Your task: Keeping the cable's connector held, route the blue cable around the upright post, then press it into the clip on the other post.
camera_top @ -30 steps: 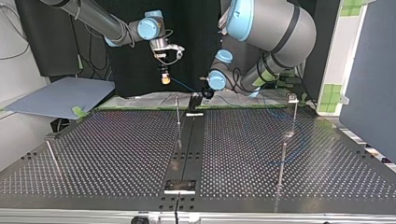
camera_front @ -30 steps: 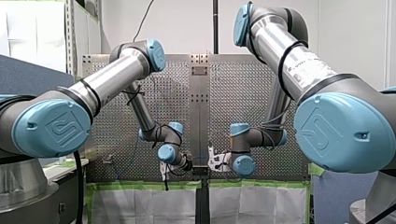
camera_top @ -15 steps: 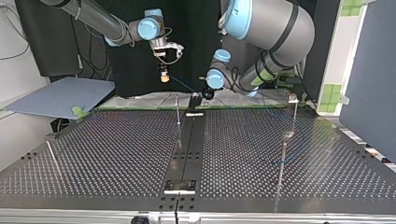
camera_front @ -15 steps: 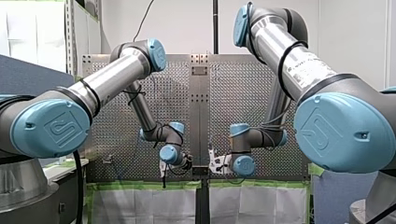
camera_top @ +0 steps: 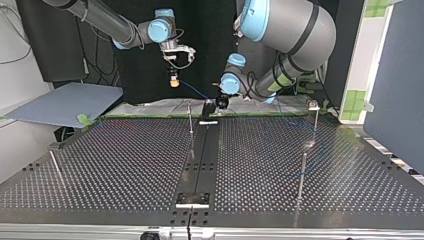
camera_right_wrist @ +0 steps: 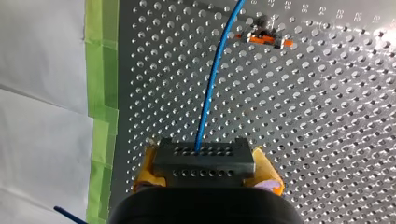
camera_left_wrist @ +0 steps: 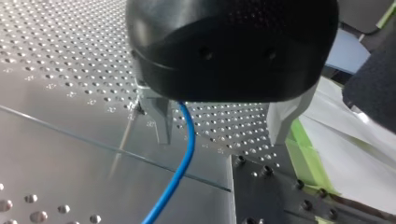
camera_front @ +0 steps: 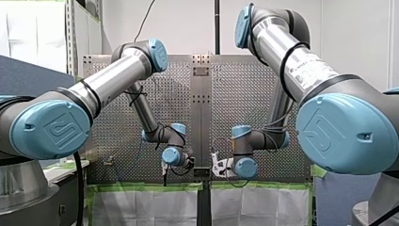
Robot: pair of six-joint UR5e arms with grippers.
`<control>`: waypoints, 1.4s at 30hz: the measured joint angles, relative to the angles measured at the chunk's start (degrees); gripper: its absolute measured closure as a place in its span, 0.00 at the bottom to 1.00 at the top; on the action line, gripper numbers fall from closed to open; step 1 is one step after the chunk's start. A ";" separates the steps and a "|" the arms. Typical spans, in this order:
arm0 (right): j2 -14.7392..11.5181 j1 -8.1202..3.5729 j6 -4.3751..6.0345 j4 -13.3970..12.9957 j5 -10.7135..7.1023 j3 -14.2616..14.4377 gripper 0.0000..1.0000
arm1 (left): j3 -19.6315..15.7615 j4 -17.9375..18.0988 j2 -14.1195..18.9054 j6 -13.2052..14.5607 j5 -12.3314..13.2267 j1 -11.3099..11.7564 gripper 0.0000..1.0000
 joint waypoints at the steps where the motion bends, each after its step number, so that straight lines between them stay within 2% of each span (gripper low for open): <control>1: 0.24 -0.07 -0.01 -0.17 0.03 -0.02 1.00 | 0.00 0.02 0.00 0.63 -0.02 -0.01 0.00; 6: 1.95 -0.88 -0.02 -1.00 -0.18 -0.42 1.00 | 0.00 0.00 0.00 3.14 -0.14 0.04 0.00; 14: 2.47 -2.01 -0.08 -0.94 -0.30 -0.84 1.00 | -0.02 0.09 0.00 7.20 -1.42 0.27 0.00; 18: 2.49 -2.36 -0.44 -0.86 -0.21 -0.84 1.00 | -0.01 0.73 0.00 8.75 -0.32 0.41 0.00; 24: 2.50 -2.73 -0.70 -0.69 -0.10 -0.86 1.00 | -0.02 1.52 0.00 9.57 1.72 0.57 0.00; 28: 2.51 -3.47 -1.85 -0.13 0.99 -0.86 1.00 | -0.01 1.60 0.00 10.13 2.55 0.71 0.00; 32: 2.53 -3.91 -3.04 0.52 2.86 -0.86 1.00 | -0.01 1.57 0.00 11.19 4.01 1.23 0.00; 37: 2.56 -4.11 -3.51 0.79 3.61 -0.87 1.00 | -0.01 1.48 0.00 12.17 5.83 1.76 0.00; 42: 2.58 -4.13 -3.90 0.78 3.58 -0.86 1.00 | -0.02 1.45 0.00 13.40 6.35 1.95 0.00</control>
